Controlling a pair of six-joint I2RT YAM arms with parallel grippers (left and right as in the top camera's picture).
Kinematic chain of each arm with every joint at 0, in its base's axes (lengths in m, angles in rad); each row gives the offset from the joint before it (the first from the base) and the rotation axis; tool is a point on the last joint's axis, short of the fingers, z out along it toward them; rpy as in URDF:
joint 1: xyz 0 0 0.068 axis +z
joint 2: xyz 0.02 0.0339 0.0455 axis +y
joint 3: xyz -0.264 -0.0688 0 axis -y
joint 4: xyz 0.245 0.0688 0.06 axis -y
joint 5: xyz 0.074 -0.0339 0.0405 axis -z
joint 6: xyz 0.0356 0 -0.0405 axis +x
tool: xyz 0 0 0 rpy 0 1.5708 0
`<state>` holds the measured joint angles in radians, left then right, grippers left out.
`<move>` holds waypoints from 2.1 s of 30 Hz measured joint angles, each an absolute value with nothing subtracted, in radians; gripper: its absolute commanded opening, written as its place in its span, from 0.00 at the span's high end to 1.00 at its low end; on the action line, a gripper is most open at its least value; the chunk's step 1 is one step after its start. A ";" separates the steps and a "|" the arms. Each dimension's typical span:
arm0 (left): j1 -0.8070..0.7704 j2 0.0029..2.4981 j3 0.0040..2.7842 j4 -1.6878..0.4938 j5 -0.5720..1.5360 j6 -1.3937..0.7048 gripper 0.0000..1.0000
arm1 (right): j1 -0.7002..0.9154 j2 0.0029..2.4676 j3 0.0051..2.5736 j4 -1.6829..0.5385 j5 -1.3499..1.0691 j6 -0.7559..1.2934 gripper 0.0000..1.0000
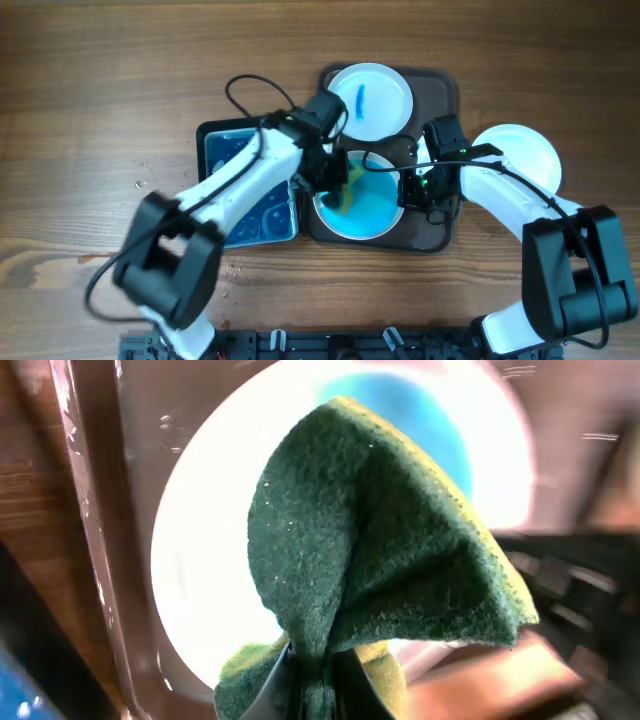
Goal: Clean dirty plates on tray and stack at the side
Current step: 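Scrub the lower plate with the sponge in the left gripper, then drop the sponge into the water tray with the left gripper, then lift the lower plate with the right gripper and tilt it over the water tray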
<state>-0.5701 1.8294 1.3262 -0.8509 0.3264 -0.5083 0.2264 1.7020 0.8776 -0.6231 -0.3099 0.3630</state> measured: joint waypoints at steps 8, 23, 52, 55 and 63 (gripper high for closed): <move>-0.323 1.586 1.327 -1.005 0.307 -0.453 0.96 | 0.226 1.702 0.878 -0.617 -0.309 0.363 0.96; -0.077 1.642 1.018 -0.865 0.019 -0.491 0.66 | 0.224 1.687 0.882 -0.631 -0.263 0.350 0.96; 0.401 1.204 1.362 -1.175 0.031 -0.503 0.00 | 0.719 1.790 1.475 -0.721 0.091 0.366 0.96; 0.407 1.205 1.362 -1.175 0.031 -0.503 0.00 | 0.809 1.790 1.479 -0.665 0.251 0.371 0.96; 0.407 1.205 1.362 -1.175 0.031 -0.503 0.00 | 1.036 1.790 1.484 -0.585 0.752 0.323 0.96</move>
